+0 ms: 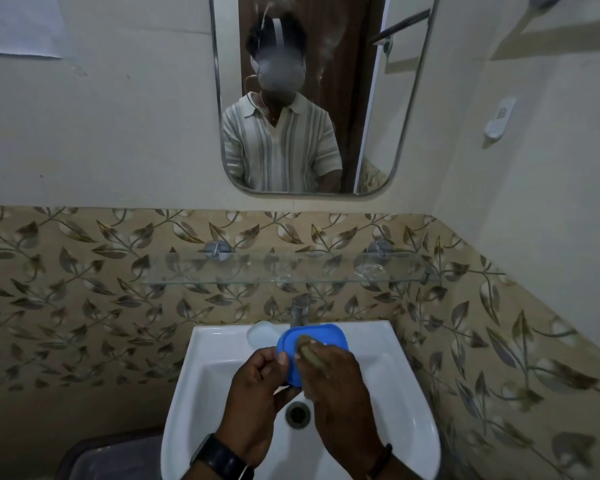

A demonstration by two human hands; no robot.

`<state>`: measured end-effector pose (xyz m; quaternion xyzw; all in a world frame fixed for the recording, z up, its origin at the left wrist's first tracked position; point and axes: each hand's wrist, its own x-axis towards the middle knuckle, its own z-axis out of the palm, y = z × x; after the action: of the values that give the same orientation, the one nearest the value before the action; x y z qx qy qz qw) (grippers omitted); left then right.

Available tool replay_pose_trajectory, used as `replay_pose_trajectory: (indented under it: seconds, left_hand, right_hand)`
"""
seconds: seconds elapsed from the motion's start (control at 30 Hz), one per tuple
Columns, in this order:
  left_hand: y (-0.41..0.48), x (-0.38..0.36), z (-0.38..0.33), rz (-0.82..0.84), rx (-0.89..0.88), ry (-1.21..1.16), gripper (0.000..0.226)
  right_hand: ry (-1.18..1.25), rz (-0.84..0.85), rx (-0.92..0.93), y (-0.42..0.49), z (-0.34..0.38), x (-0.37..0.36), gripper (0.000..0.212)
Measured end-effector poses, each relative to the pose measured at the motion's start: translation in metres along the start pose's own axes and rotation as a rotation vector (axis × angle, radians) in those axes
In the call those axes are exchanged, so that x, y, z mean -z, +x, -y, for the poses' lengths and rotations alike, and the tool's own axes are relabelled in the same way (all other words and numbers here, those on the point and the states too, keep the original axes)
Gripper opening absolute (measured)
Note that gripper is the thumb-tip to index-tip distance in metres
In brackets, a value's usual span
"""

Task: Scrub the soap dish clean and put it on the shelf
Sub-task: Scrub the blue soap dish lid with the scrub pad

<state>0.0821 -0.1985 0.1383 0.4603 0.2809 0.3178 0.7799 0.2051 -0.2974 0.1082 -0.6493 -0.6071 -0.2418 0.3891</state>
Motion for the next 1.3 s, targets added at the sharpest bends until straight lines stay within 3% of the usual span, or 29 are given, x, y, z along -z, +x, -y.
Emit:
replay_pose_trajectory:
  seconds: [0.1, 0.17, 0.3, 0.4, 0.43, 0.57, 0.7, 0.8, 0.97, 1.13, 1.17, 1.23, 1.3]
  left_hand:
    - [0.002, -0.004, 0.003, 0.035, -0.03, 0.041, 0.031]
    - [0.003, -0.005, 0.005, 0.053, -0.043, 0.053, 0.028]
    - [0.012, 0.004, 0.0, -0.037, -0.044, -0.037, 0.028]
    - [0.016, 0.016, -0.007, -0.064, -0.079, -0.087, 0.029]
    - [0.016, 0.018, -0.007, -0.057, -0.082, -0.101, 0.031]
    - [0.014, 0.01, -0.002, -0.034, -0.068, -0.084, 0.039]
    - [0.017, 0.013, 0.001, -0.027, -0.025, -0.095, 0.034]
    - [0.02, 0.018, 0.0, 0.008, -0.061, -0.063, 0.04]
    - [0.023, 0.02, -0.007, -0.049, -0.168, -0.08, 0.034]
    - [0.026, 0.02, -0.007, -0.097, -0.193, -0.139, 0.024]
    - [0.026, 0.02, -0.007, -0.093, -0.209, -0.122, 0.024]
    - [0.026, 0.02, -0.009, -0.074, -0.26, -0.069, 0.025]
    - [0.026, 0.022, -0.012, -0.054, -0.318, -0.017, 0.021]
  right_hand:
    - [-0.006, -0.086, -0.226, 0.017, -0.002, 0.008, 0.044]
    - [0.046, -0.121, -0.377, 0.025, 0.002, 0.01, 0.042]
    - [0.307, 0.089, -0.142, 0.022, 0.019, 0.007, 0.032]
    - [0.205, 0.2, 0.095, 0.025, -0.001, 0.021, 0.03]
    - [0.128, 0.175, 0.097, 0.028, -0.009, 0.023, 0.028]
    - [0.015, -0.006, -0.212, 0.037, -0.013, 0.013, 0.033]
    - [0.153, 0.146, 0.032, 0.031, 0.009, -0.002, 0.038]
    - [0.078, 0.156, 0.055, 0.046, -0.01, 0.004, 0.042]
    - [-0.036, 0.073, -0.191, 0.056, -0.029, 0.012, 0.044]
    - [0.09, 0.118, -0.197, 0.043, -0.001, 0.007, 0.011]
    - [0.176, 0.119, -0.292, 0.043, 0.0, 0.006, 0.003]
    - [0.439, 0.061, -0.6, 0.045, -0.001, 0.005, 0.014]
    - [0.604, -0.038, -0.83, 0.046, -0.009, 0.008, 0.01]
